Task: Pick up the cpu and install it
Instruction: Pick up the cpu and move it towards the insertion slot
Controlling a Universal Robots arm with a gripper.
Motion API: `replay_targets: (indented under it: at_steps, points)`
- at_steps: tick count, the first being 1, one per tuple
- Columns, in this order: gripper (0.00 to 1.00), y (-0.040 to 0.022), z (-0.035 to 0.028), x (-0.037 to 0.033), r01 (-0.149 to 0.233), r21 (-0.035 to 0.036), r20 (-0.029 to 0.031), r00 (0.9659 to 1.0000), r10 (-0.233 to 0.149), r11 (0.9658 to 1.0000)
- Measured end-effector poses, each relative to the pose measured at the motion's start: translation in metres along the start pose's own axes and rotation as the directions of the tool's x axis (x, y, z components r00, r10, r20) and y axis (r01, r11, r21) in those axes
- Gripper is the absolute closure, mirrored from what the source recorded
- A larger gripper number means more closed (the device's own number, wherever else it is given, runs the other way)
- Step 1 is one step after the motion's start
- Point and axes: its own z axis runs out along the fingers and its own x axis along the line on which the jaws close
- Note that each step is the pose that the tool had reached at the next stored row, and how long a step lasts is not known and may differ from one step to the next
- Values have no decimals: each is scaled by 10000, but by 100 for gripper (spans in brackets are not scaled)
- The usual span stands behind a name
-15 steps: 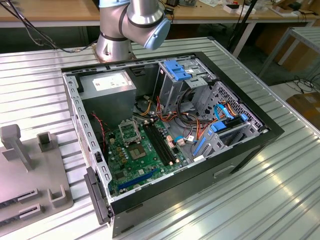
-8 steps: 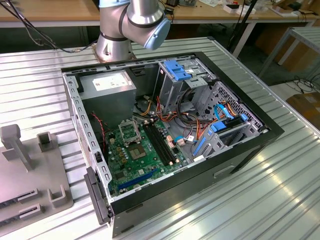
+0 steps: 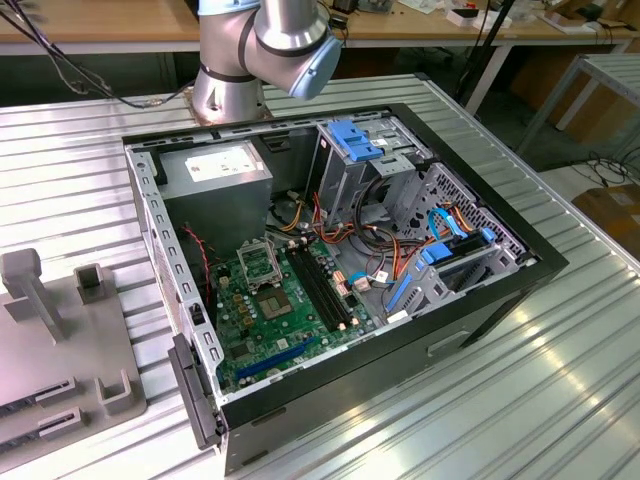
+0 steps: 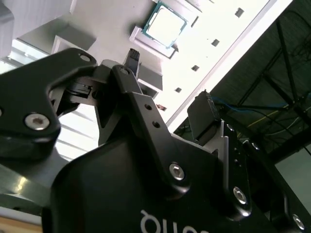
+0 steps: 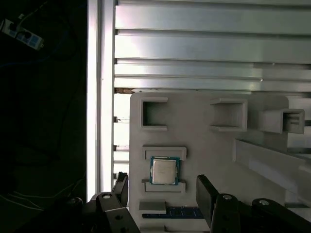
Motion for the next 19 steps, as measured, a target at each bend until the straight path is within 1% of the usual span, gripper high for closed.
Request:
replay_targets:
  at_steps: [2,17,19]
  points:
    - [33,-1,19,-15,0,12,-1,10000,0,10000]
    - [33,0,23,-18,-2,16,3,10000,2,10000]
    - [33,-3,28,-63,-2,19,-13,10000,2,10000]
